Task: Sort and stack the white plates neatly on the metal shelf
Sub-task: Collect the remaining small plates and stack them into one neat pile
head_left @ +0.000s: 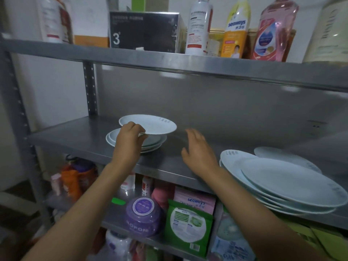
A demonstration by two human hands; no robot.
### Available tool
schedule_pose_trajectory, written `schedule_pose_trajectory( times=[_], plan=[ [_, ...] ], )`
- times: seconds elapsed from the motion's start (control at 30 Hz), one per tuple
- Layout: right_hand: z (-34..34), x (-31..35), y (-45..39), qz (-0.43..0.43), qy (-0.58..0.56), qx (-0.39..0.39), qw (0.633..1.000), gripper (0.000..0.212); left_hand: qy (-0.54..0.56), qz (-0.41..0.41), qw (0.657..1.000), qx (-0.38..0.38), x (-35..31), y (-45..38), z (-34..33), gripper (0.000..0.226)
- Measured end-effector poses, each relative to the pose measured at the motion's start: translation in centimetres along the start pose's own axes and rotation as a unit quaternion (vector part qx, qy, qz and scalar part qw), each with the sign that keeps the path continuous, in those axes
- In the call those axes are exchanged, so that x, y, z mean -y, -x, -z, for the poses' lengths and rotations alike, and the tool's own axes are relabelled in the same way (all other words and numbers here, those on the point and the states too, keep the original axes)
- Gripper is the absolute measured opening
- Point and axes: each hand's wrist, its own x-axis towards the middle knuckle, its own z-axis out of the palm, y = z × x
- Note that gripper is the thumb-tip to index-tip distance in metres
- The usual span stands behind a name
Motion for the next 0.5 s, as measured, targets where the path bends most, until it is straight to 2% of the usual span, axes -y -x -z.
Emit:
schedule_pose_trajectory(
  times=[0.27, 0.5],
  plan=[
    [-3.2, -0.9, 0.3, -0.027, -0.005, 0.052, 0.998, 0.060, 0.006, 0.034, 0.999, 0.022, 1.7, 0.1, -3.0, 0.006],
    [-3.9, -1.0, -0.3, -0.036, -0.006, 0.060, 0.998, 0.059, -0.025, 0.059, 0.996, 0.063, 2.6, 0.1, -4.5, 0.007]
  ],
)
